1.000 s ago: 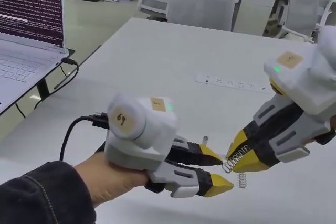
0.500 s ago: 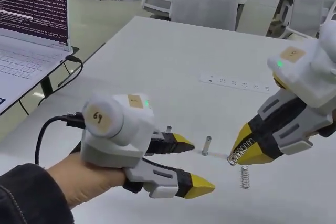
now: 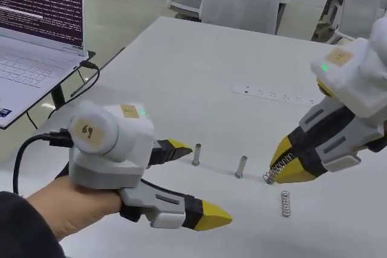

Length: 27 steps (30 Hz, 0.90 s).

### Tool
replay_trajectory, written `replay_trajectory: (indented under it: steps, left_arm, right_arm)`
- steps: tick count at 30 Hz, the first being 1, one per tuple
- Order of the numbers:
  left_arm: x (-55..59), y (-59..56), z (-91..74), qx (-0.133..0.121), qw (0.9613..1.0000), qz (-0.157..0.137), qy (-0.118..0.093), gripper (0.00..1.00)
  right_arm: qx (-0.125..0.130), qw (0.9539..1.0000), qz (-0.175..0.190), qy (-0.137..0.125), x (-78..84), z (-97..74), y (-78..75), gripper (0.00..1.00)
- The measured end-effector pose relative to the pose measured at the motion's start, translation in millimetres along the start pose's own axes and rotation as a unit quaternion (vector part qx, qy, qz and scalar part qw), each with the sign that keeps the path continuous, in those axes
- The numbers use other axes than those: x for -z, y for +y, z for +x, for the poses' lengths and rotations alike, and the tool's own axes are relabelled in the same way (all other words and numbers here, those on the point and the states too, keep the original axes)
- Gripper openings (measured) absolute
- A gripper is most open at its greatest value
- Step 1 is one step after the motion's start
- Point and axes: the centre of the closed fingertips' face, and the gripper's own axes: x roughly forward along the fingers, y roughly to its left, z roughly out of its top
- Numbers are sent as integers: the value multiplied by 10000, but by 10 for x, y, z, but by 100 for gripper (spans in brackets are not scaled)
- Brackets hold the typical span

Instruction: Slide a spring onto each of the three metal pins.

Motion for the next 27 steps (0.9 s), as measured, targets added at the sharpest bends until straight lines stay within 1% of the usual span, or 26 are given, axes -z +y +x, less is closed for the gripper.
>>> replay_trajectory:
  steps: [3,6,9,12,13,14,16,19,22,23,27]
  left_arm:
    - [54,64,-53,-90,9999,32,57,80]
    - [82,126,-113,-144,9999,74,32,82]
    - [149,218,-169,-244,9996,111,57,83]
    - [203,271,-197,-318,9994,139,97,84]
    - [241,305,-207,-375,9990,167,158,84]
    - [276,329,-213,-404,9988,191,201,84]
    - [296,348,-215,-430,9986,219,210,83]
    - [370,404,-214,-500,9981,223,266,83]
    - [431,434,-207,-535,9977,263,312,83]
    - [450,439,-205,-545,9976,264,348,83]
    - [484,468,-216,-554,9976,247,343,82]
  right_arm:
    - [19,10000,34,-8,16,-13,-41,8]
    - [56,10000,69,15,40,-25,-94,8]
    - [141,9998,89,84,75,-49,-186,8]
    - [186,9997,138,75,80,-84,-270,8]
    - [231,9996,149,95,89,-95,-316,8]
    - [291,9993,151,175,114,-103,-375,8]
    - [330,9991,140,237,132,-103,-424,8]
    - [373,9986,196,306,147,-87,-567,8]
    - [430,9979,197,446,187,-60,-675,8]
    - [433,9978,212,457,192,-54,-704,8]
    - [471,9972,306,498,224,-28,-870,8]
